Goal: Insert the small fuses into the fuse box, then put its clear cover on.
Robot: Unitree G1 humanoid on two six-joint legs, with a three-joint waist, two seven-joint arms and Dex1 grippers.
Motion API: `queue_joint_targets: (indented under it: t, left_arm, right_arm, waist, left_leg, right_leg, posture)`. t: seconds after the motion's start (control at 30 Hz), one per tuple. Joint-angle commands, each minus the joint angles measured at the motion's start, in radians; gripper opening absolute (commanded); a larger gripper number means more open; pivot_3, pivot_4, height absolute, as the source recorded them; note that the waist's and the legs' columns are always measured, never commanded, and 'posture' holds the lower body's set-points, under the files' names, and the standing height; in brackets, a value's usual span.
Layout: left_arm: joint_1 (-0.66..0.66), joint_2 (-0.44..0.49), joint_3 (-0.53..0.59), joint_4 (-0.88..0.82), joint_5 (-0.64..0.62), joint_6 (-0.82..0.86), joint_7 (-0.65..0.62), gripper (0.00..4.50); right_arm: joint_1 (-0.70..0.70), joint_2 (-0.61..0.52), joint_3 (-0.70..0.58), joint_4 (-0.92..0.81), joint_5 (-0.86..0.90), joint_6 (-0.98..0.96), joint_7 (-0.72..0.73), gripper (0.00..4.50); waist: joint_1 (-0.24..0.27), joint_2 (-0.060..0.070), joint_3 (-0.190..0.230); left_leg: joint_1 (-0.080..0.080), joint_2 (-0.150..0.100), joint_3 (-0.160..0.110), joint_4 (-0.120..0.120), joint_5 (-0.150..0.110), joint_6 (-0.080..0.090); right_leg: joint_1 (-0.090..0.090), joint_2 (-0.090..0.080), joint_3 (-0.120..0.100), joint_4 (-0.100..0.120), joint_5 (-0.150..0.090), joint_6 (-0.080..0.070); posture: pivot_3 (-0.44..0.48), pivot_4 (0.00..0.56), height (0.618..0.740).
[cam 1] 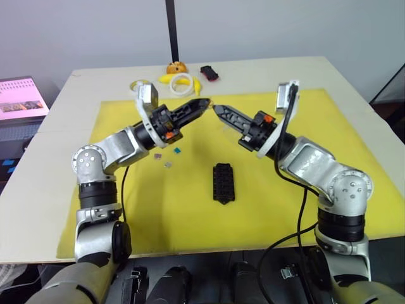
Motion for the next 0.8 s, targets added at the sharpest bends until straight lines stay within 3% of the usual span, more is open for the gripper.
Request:
queue_joint_targets:
  t: [0.03,0.33,0.5,0.8]
  left_arm:
    - [0.002,0.004,-0.022,-0.033,-0.023,-0.002,0.006,0.00]
    - [0.002,0.013,-0.033,-0.036,-0.032,-0.015,0.009,0.00]
    - [0.003,0.019,-0.039,-0.038,-0.039,-0.021,0.009,0.00]
    - [0.010,0.016,-0.049,-0.052,-0.041,-0.041,0.012,0.00]
  right_arm:
    - [-0.015,-0.009,-0.008,-0.045,0.041,-0.017,0.016,0.08]
    - [-0.018,-0.017,0.000,-0.051,0.031,-0.028,0.019,0.08]
    - [-0.020,-0.016,0.007,-0.048,0.022,-0.035,0.013,1.97]
    - [-0.019,-0.021,0.007,-0.052,0.030,-0.040,0.016,1.97]
  waist:
    - [0.000,0.000,0.000]
    - [0.000,0.000,0.000]
    - [-0.001,0.000,0.000]
    - [0.000,0.000,0.000]
  left_leg:
    - [0.000,0.000,0.000,0.000,0.000,0.000]
    - [0.000,0.000,0.000,0.000,0.000,0.000]
    - [0.000,0.000,0.000,0.000,0.000,0.000]
    - [0.000,0.000,0.000,0.000,0.000,0.000]
  right_leg:
    - [0.000,0.000,0.000,0.000,0.000,0.000]
    - [0.000,0.000,0.000,0.000,0.000,0.000]
    - [0.000,0.000,0.000,0.000,0.000,0.000]
    - [0.000,0.000,0.000,0.000,0.000,0.000]
  posture:
    - [0.000,0.150,0.740]
    - [0.000,0.150,0.740]
    - [0.000,0.150,0.740]
    - [0.000,0.150,0.740]
